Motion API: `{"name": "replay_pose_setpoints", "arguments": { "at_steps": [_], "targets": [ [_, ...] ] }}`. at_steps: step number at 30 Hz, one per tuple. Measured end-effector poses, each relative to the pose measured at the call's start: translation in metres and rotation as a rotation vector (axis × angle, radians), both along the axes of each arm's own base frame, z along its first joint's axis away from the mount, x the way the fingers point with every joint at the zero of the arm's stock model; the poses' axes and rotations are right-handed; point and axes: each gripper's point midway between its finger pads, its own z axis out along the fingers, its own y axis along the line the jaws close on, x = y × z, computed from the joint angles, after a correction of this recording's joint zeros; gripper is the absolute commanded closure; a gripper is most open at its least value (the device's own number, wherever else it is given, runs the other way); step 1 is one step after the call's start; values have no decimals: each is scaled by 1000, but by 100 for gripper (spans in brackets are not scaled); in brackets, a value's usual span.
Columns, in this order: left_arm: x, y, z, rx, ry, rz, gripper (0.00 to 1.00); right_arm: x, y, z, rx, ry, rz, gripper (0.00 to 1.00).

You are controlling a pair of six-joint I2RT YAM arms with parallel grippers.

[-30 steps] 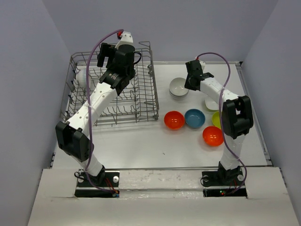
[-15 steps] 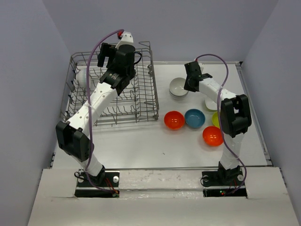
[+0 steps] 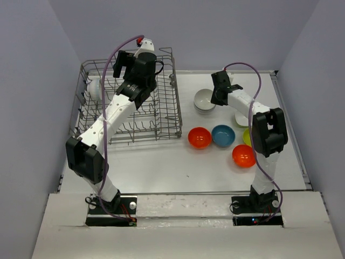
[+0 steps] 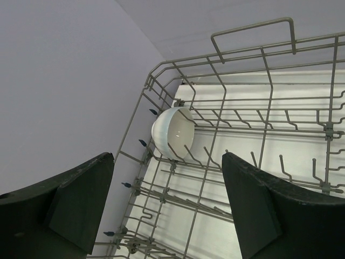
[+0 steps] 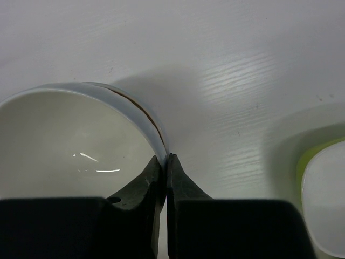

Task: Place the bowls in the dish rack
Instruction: Pick up the bowl from the bowl.

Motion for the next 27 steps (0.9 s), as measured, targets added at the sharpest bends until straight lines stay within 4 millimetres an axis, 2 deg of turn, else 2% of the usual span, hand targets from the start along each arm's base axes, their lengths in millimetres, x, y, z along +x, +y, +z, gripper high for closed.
{"name": "replay_pose_setpoints", "arguments": {
  "at_steps": [17,27],
  "targets": [
    [-1,-1,-1,3,2,-1,6,-3,-1,4,-3,4,1,99],
    [-1,-1,-1,2,2,-1,6,-6,-2,32,8,-41,5,99]
  ]
}}
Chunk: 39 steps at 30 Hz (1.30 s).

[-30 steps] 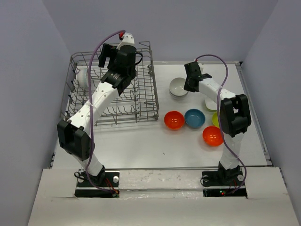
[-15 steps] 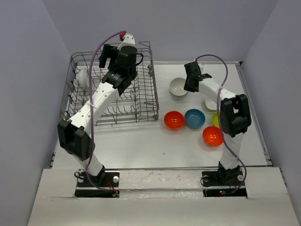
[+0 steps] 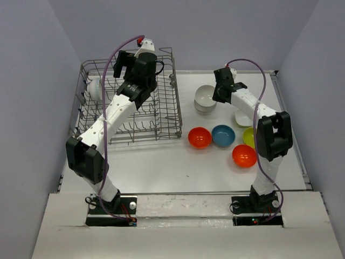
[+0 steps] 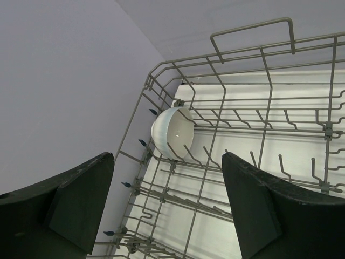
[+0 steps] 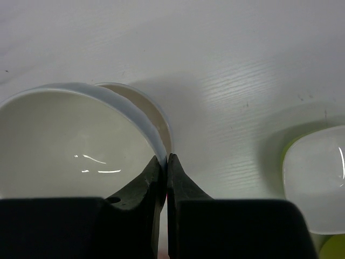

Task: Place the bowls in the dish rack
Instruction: Pick up the bowl from the bowl, then pass from the right arm to the left

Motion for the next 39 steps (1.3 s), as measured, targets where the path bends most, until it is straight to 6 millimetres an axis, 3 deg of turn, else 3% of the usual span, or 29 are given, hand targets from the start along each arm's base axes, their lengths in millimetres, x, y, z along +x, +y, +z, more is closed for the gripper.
{"name": "replay_pose_setpoints", "arguments": {
  "at_steps": [9,12,18,21,24,28,32,39],
  "targets": [
    [0,-2,0,-7,-3,-3,6,-5,-2,32,17,-53,0,99],
    [-1,-6,-2,-21,0,-15,6,-9,-3,57,31,-99,0,99],
    [5,-23,1,-96,5,-84,6,-25,-8,126,80,-238,0,99],
    [8,-40,15,-183,-14,-166,6,-36,-10,159,110,-308,2,99],
    [11,-68,35,-320,-48,-304,6,-46,-13,182,131,-357,4,99],
    [9,-110,50,-483,-58,-503,10,-53,-13,195,146,-383,13,99],
    [-3,-164,50,-675,-4,-744,12,-57,-12,194,152,-380,22,99],
    [-23,-226,48,-890,75,-979,13,-60,-9,187,157,-356,40,99]
  ]
}}
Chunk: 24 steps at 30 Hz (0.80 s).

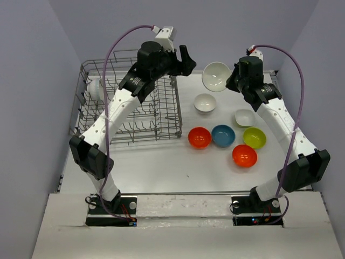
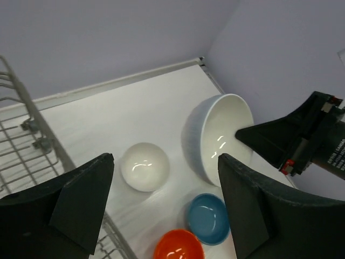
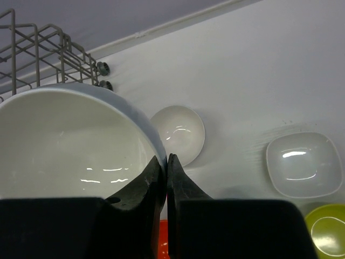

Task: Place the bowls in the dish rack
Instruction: Pass from the right arm to the left

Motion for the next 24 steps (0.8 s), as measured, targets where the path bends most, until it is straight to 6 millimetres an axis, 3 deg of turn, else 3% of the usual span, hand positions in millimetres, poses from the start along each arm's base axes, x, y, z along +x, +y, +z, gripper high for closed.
{"name": "replay_pose_setpoints", "arguments": {
  "at_steps": [7,10,15,24],
  "targets": [
    [-11,-61,-42,-27,115,-138,16,0,1,0,-5,1,8,99],
    [-15,-76,-59,-15,153,-160,16,0,1,0,-6,3,9,99],
    [-21,-85,-61,-14,156,-166,19,-1,1,-1,-6,6,9,99],
    [-11,-78,-61,16,145,-78,24,-3,0,1,-5,3,10,99]
  ]
}}
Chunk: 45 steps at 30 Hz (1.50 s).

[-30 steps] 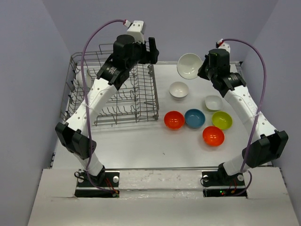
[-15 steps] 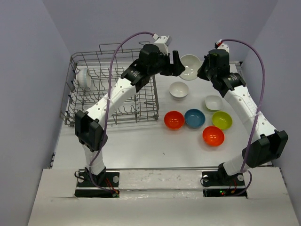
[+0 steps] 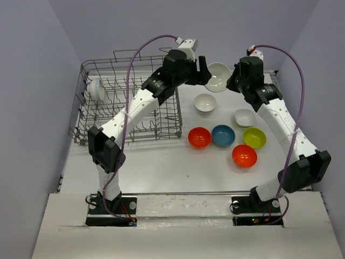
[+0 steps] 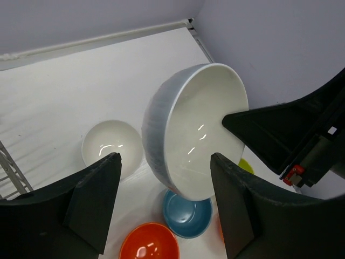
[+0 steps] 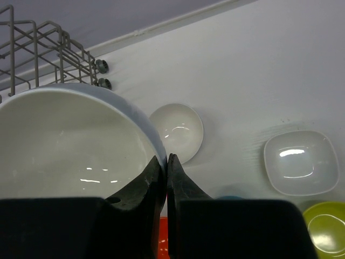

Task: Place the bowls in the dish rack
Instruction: Pass from the right arm to the left

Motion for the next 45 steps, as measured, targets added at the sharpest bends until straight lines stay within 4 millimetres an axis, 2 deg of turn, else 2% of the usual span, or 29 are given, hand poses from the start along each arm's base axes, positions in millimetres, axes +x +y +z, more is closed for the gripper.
{"name": "replay_pose_setpoints", "arguments": {
  "at_steps": [11,19,24,30,35,45],
  "targets": [
    [11,-9,12,79,-61,118,30,-6,13,4,-25,-5,0,99],
    [21,4,-6,173,-54,226,32,-1,7,23,-68,-51,-83,99],
    [25,11,-6,193,-64,268,32,4,2,14,-103,-34,-117,99],
    [26,13,-2,206,-74,285,40,5,3,2,-143,-3,-125,99],
    [27,12,-2,210,-75,287,41,4,5,3,-147,-5,-120,99],
    [31,11,-17,241,-57,291,46,6,10,22,-135,-45,-115,99]
  ]
}}
